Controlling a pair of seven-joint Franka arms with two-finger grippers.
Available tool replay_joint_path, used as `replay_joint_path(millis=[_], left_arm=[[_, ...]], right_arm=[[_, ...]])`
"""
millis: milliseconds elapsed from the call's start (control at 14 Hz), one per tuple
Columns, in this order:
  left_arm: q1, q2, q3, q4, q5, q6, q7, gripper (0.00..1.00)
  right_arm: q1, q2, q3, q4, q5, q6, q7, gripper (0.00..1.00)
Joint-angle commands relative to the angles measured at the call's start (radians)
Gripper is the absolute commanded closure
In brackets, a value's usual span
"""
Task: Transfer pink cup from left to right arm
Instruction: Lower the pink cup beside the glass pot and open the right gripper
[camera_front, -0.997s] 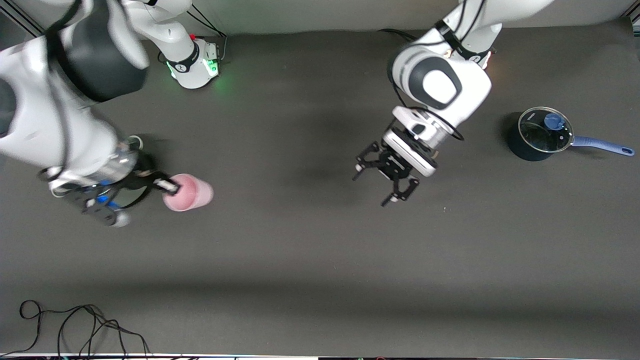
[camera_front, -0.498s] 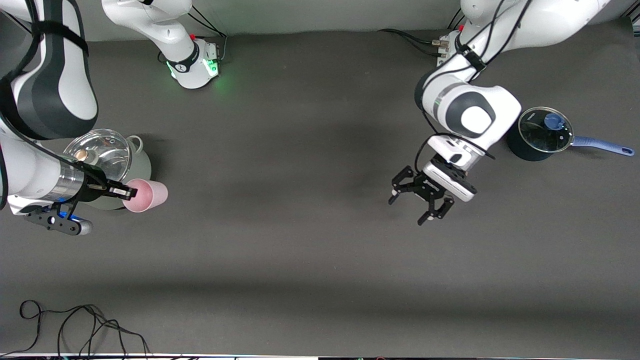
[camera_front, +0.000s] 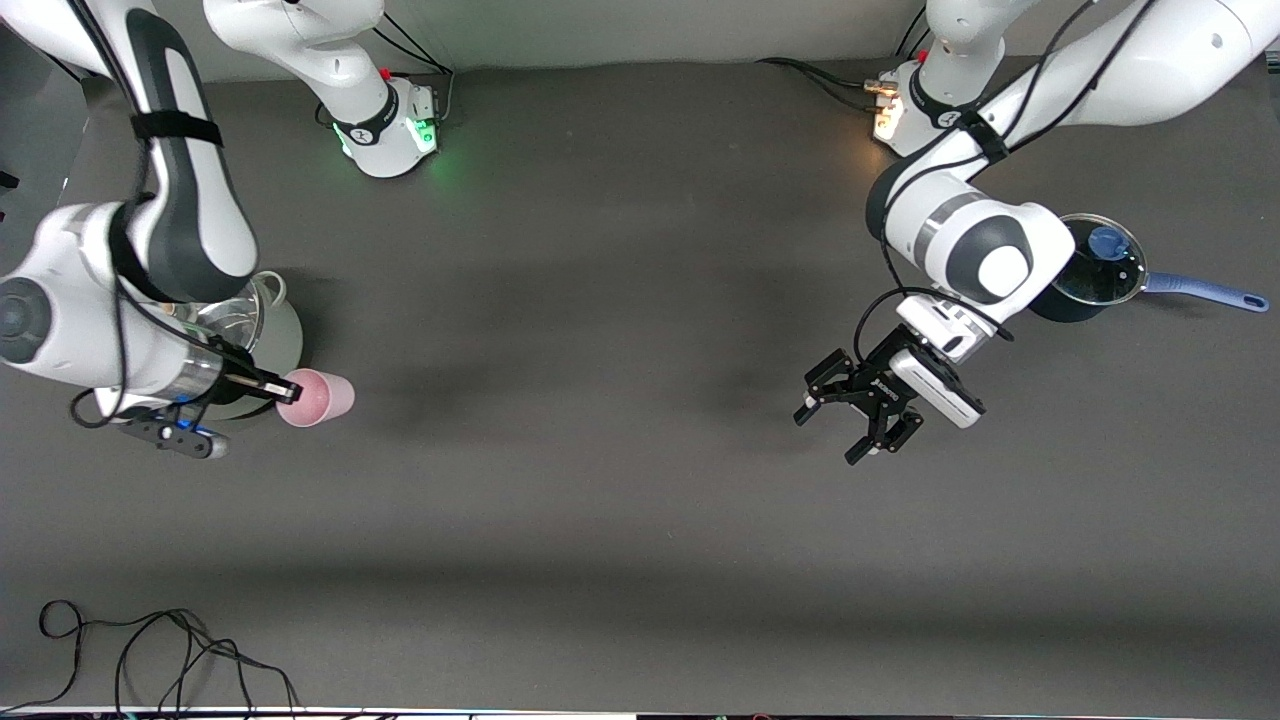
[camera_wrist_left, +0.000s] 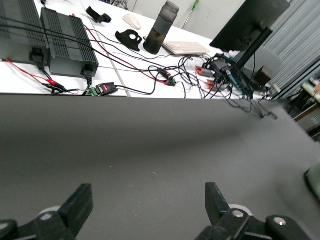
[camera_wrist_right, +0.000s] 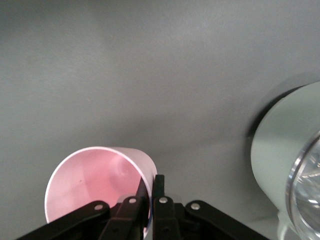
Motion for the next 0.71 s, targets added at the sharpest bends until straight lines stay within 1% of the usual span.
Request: replay_joint_path(millis=[0,142,356,641], left_arm=[[0.006,0.015,-0.031,0.013,0.014,0.01,-0.034,0.0],[0.001,0.006,-0.032,0.018,0.015,0.021,-0.032,0.0],[-0.043,-0.003,-0.029,0.036,0.015,0.124,-0.026,0.0],[-0.065,-0.017,-0.026,0.041,0.016,0.219,-0.023,0.0]], right_arm=[[0.014,-0.035,-0.01,-0.143,0.001,0.134,-0.049,1.0],[0.015,-0.014,-0.01,-0.19,0.001,0.208,-0.072,1.0],[0.011,0.009,-0.011,-0.244,0.001,0.291,-0.078,1.0],[0.008,0.029,-0.016,-0.252,0.001,0.314,-0.106,1.0]])
